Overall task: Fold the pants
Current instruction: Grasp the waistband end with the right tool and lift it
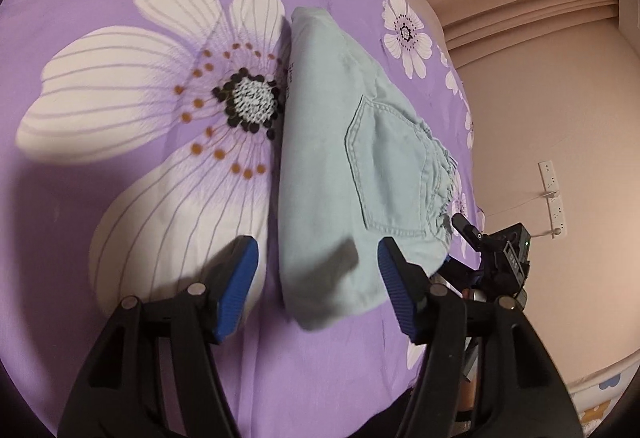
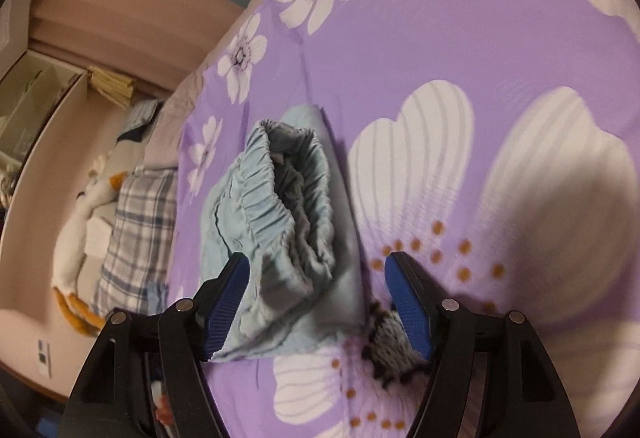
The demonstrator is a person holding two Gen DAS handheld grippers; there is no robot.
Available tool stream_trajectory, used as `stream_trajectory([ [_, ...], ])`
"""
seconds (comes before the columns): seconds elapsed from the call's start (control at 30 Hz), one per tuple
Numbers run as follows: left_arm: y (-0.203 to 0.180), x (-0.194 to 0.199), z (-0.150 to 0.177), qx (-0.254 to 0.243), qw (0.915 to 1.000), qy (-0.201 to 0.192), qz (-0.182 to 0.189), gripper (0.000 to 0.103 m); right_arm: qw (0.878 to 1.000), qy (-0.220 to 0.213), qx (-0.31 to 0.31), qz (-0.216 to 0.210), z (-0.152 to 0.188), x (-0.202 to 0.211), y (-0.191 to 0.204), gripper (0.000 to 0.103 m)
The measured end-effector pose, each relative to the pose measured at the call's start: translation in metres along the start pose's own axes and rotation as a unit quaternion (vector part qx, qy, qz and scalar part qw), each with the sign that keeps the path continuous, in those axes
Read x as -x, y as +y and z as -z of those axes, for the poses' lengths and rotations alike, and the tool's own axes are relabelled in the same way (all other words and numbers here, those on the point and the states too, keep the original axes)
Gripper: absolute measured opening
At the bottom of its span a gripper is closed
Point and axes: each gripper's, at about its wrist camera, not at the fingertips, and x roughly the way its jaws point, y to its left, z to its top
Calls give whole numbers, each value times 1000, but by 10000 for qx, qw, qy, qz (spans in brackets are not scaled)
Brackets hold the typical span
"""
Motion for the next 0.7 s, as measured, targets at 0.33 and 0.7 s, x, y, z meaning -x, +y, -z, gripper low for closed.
stream_trajectory([
  [0.33,-12,-28,-28,-377,9992,155,-32,62,9988,289,345,-192,-9,-21,10,70],
  [0.7,-22,-49,-40,-618,9978,238,-17,66,9966,334,714,-236,-12,-30,15,70],
])
